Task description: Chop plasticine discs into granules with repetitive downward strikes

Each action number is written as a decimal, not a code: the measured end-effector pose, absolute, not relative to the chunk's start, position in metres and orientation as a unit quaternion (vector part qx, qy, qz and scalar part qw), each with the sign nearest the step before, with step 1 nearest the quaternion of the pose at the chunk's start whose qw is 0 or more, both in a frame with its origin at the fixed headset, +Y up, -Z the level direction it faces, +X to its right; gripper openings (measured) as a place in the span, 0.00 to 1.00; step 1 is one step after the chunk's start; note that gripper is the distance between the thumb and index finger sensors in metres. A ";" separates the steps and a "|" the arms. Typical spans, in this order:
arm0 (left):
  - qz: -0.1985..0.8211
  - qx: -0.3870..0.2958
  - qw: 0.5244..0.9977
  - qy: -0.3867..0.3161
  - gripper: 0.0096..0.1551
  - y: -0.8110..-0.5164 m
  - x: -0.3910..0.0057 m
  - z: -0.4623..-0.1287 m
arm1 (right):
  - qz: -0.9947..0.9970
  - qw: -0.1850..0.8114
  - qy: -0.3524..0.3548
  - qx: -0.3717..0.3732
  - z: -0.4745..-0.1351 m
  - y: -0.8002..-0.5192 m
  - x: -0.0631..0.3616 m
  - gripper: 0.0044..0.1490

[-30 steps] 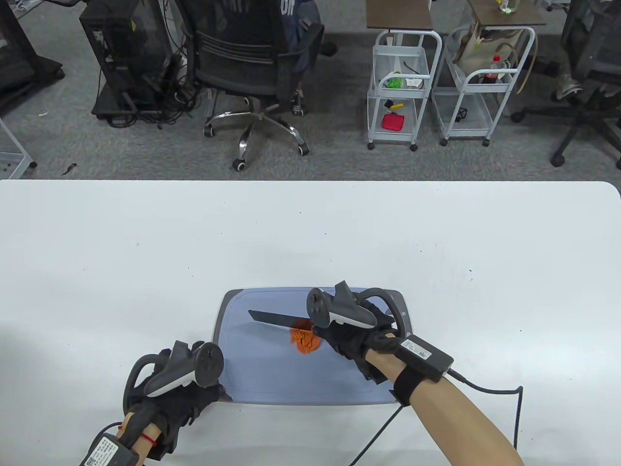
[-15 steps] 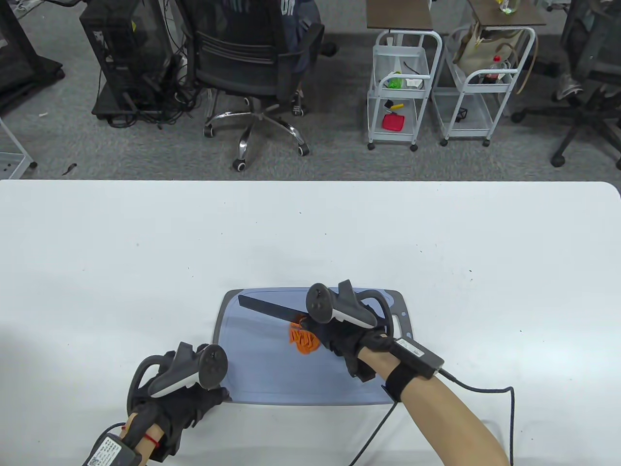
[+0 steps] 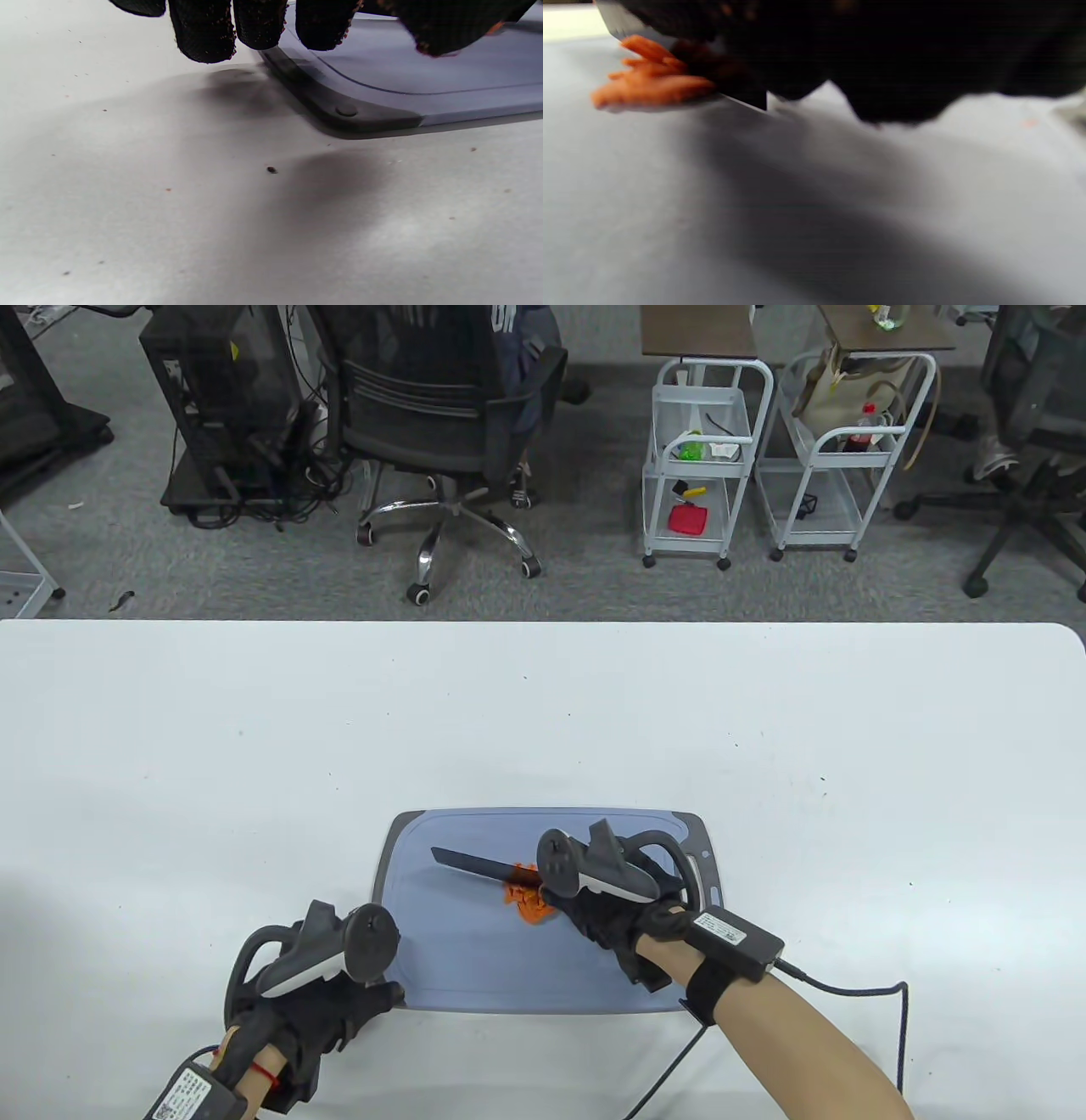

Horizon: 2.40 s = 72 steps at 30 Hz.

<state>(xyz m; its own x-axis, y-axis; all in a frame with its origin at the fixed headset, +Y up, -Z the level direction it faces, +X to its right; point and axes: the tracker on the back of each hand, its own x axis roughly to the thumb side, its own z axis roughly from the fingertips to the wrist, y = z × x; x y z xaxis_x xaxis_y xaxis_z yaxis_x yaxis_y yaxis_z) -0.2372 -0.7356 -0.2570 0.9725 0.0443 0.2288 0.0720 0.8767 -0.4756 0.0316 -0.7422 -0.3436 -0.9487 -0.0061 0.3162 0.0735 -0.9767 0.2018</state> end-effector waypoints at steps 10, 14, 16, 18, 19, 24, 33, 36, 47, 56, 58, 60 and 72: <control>0.107 -0.238 0.960 -0.104 0.47 -0.728 -0.251 -0.261 | -0.983 -0.003 -0.117 -0.141 -0.347 -0.719 0.039 0.36; 0.033 -0.221 0.968 -0.111 0.47 -0.728 -0.248 -0.260 | -0.980 0.046 -0.124 -0.145 -0.336 -0.715 0.044 0.36; 0.052 -0.234 0.964 -0.113 0.48 -0.729 -0.246 -0.260 | -0.977 0.062 -0.149 -0.141 -0.334 -0.718 0.044 0.36; 0.044 -0.226 0.966 -0.116 0.47 -0.728 -0.244 -0.258 | -0.975 0.077 -0.150 -0.144 -0.333 -0.719 0.040 0.36; 0.035 -0.221 0.968 -0.115 0.48 -0.727 -0.244 -0.257 | -0.974 0.074 -0.161 -0.142 -0.335 -0.722 0.037 0.36; 0.049 -0.204 0.971 -0.117 0.47 -0.721 -0.240 -0.258 | -0.980 0.008 -0.128 -0.153 -0.339 -0.744 0.027 0.37; 0.027 -0.193 0.974 -0.117 0.48 -0.723 -0.242 -0.254 | -0.982 -0.019 -0.123 -0.141 -0.344 -0.719 0.035 0.36; 0.003 -0.188 0.976 -0.114 0.48 -0.723 -0.242 -0.254 | -0.980 0.032 -0.132 -0.143 -0.331 -0.713 0.045 0.36; 0.013 -0.200 0.972 -0.119 0.47 -0.726 -0.232 -0.255 | -0.981 0.016 -0.118 -0.153 -0.329 -0.744 0.036 0.37; -0.002 -0.200 0.973 -0.119 0.47 -0.729 -0.236 -0.252 | -0.984 -0.030 -0.111 -0.134 -0.325 -0.725 0.052 0.36; -0.005 -0.189 0.975 -0.119 0.47 -0.728 -0.236 -0.253 | -0.982 0.002 -0.125 -0.141 -0.318 -0.720 0.053 0.36; -0.009 -0.195 0.973 -0.122 0.48 -0.730 -0.235 -0.253 | -0.981 0.040 -0.124 -0.147 -0.313 -0.719 0.049 0.36; -0.004 -0.211 0.970 -0.119 0.48 -0.737 -0.235 -0.256 | -0.979 0.014 -0.106 -0.172 -0.328 -0.745 0.006 0.36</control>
